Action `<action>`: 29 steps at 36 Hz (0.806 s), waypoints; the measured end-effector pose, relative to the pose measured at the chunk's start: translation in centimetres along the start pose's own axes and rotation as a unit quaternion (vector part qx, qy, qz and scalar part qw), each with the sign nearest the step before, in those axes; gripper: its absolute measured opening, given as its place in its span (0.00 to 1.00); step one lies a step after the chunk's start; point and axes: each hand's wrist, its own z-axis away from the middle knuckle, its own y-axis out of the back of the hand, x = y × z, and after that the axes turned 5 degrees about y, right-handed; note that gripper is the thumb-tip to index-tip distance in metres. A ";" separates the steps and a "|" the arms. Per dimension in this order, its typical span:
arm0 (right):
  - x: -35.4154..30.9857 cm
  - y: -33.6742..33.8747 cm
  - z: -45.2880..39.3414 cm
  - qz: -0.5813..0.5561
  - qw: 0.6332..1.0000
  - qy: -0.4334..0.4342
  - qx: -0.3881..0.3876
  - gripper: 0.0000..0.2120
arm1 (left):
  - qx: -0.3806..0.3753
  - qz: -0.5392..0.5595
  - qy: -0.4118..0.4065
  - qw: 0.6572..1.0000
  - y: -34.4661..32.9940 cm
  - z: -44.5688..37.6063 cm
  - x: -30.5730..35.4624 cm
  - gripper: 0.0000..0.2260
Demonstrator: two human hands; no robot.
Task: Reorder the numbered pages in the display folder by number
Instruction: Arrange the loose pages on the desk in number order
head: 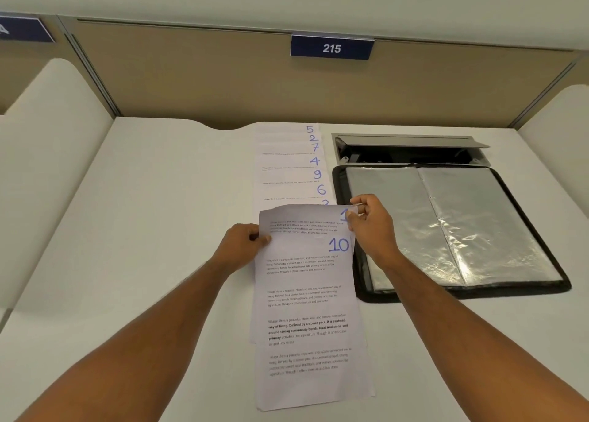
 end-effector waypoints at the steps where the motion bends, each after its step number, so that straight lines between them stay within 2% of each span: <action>1: 0.1 0.0 0.0 0.003 1.000 -0.003 0.002 0.09 | 0.004 0.009 0.001 1.000 0.0 0.2 0.1 0.16; 9: 1.8 0.2 -0.1 0.054 0.996 -0.033 -0.063 0.07 | 0.028 0.072 -0.022 0.997 0.0 0.1 0.7 0.16; 12: 1.9 0.1 0.1 0.054 0.997 -0.024 -0.041 0.05 | 0.045 0.093 -0.041 0.994 0.0 0.0 0.8 0.13; 15: 1.2 0.1 0.1 0.042 0.999 -0.006 -0.015 0.05 | 0.078 0.083 -0.064 0.991 0.1 0.5 1.7 0.05; 23: -2.0 0.3 -0.8 -0.042 0.997 0.047 0.040 0.06 | 0.094 0.084 -0.079 0.989 0.4 0.1 2.8 0.09; 29: -5.9 0.1 -1.0 -0.124 0.987 0.085 0.064 0.05 | 0.158 0.138 -0.074 0.975 0.6 -0.5 3.9 0.04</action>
